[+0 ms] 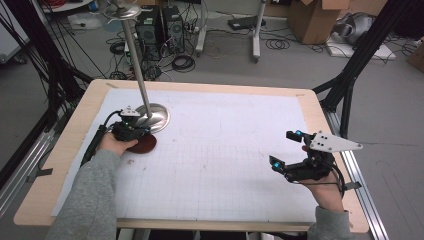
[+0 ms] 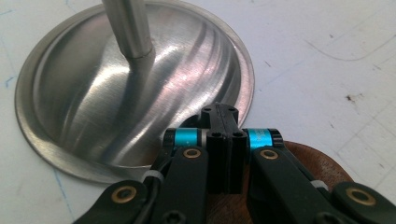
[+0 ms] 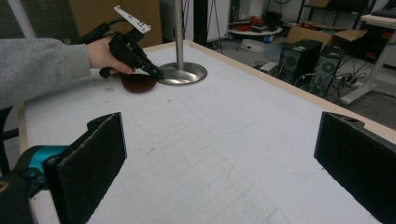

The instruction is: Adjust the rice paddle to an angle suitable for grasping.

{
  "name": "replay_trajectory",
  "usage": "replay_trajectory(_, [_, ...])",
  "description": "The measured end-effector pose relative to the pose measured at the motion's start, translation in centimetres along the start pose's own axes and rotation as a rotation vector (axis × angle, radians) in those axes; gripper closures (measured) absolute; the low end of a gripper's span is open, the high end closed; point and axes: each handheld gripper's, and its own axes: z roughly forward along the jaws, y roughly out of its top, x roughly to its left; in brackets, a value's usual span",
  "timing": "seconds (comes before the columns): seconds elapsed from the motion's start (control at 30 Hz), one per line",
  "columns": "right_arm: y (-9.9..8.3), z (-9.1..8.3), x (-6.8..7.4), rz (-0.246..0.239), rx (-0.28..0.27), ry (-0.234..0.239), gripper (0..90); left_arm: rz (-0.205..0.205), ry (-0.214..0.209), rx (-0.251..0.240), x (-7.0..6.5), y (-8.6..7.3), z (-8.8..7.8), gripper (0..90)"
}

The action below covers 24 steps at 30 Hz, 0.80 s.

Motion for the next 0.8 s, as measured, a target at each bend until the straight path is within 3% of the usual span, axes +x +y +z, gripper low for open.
replay_trajectory(0.2, [0.0, 0.0, -0.1, 0.0, -0.002, -0.004, 1.0, 0.038, -0.007, 0.057, -0.8, -0.1, -0.4, 89.7])
replay_trajectory(0.37, [0.2, 0.0, 0.1, -0.003, -0.004, -0.002, 1.0, 0.114, -0.004, 0.091, -2.3, -0.3, -1.0, 89.7])
replay_trajectory(0.8, [0.4, 0.2, 0.2, -0.009, -0.012, 0.006, 1.0, 0.126, -0.03, 0.091, -3.9, -1.8, -2.4, 89.6])
